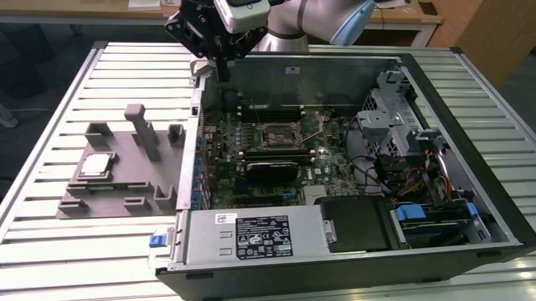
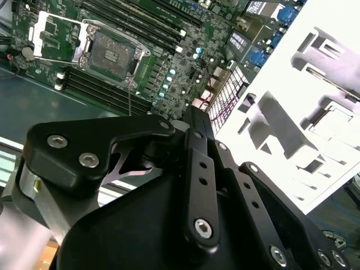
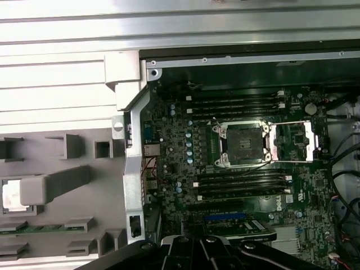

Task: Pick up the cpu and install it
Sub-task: 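Reach for the cpu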

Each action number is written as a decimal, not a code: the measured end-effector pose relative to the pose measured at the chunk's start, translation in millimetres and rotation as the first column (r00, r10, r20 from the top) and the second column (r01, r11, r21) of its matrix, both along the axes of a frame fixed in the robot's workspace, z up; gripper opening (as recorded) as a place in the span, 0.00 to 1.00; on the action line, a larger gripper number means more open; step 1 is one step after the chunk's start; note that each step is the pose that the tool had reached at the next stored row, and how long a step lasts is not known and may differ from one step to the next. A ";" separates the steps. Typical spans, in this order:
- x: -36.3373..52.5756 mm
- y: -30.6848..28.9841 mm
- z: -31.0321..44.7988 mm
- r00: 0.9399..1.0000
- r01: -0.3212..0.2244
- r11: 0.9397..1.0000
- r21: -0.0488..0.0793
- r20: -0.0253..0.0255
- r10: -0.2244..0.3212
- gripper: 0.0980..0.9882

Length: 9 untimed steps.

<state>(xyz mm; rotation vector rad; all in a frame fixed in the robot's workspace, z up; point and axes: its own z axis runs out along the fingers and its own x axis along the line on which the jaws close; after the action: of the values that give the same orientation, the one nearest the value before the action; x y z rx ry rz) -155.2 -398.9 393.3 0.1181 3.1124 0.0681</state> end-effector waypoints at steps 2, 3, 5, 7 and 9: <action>-1.5 0.0 0.0 1.000 0.000 1.000 0.000 0.000 0.000 0.01; -2.4 0.0 0.0 1.000 0.000 1.000 0.000 0.000 0.000 0.01; -4.0 0.0 0.0 1.000 0.000 1.000 0.000 0.000 0.000 0.01; -5.5 0.0 0.0 1.000 0.000 1.000 0.000 0.000 0.000 0.01; -7.1 0.0 0.0 1.000 0.000 1.000 0.000 0.000 0.000 0.01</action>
<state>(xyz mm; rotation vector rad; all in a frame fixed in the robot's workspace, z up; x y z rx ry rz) -162.3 -398.9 393.3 0.1179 3.1125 0.0681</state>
